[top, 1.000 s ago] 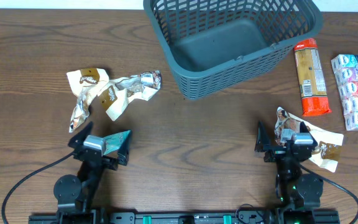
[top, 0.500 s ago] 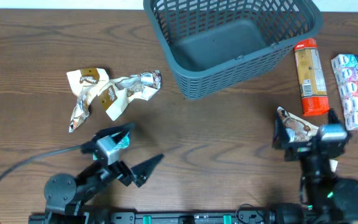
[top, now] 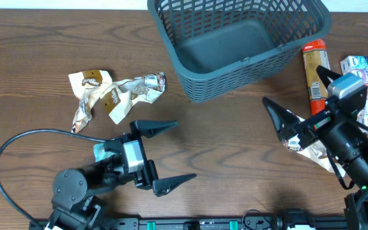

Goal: Pack container
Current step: 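Raise both arms and move the grippers toward the gray basket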

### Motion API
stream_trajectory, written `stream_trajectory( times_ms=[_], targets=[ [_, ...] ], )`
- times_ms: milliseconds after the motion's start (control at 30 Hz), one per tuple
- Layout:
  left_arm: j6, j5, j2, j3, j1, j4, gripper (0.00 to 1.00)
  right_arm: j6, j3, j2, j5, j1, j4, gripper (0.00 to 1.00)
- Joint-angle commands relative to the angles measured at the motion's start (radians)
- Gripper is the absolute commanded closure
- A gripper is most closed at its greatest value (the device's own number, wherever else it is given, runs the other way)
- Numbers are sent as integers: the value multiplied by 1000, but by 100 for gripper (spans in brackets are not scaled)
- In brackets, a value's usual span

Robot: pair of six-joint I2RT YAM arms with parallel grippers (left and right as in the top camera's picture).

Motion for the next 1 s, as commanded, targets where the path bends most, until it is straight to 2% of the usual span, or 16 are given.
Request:
stream_trajectory(
  times_ms=[0, 67, 133, 267, 333, 400, 467, 600, 667, 733, 833, 967],
  targets=[
    [-100, -79, 49, 12, -14, 3, 1, 51, 30, 39, 74, 0, 9, 1],
    [-104, -152, 98, 41, -44, -29, 1, 52, 65, 72, 96, 0, -1, 1],
    [-78, -224, 158, 104, -86, -125, 1, 52, 120, 111, 114, 0, -31, 1],
    [117, -360, 340, 367, -226, -474, 1, 52, 319, 238, 123, 0, -138, 1],
    [190, -518, 439, 534, -298, -663, 1, 50, 438, 319, 124, 0, -204, 1],
    [217, -701, 534, 700, -348, -834, 1, 48, 580, 415, 131, 0, -290, 1],
    [220, -815, 619, 850, -370, -970, 1, 48, 718, 510, 135, -4, -376, 1],
    [216, -838, 734, 1051, -372, -1148, 1, 48, 1005, 714, 135, -37, -558, 1],
    [216, -838, 764, 1090, -374, -1210, 1, 45, 1120, 803, 134, -61, -647, 1],
    [216, -822, 774, 1091, -374, -1268, 1, -25, 1231, 904, 75, -84, -758, 1],
    [214, -806, 787, 1087, -374, -1352, 1, -148, 1291, 990, -23, -91, -847, 1],
    [192, -708, 809, 1084, -374, -1392, 1, -318, 1292, 1045, -72, -89, -870, 1]
  ],
)
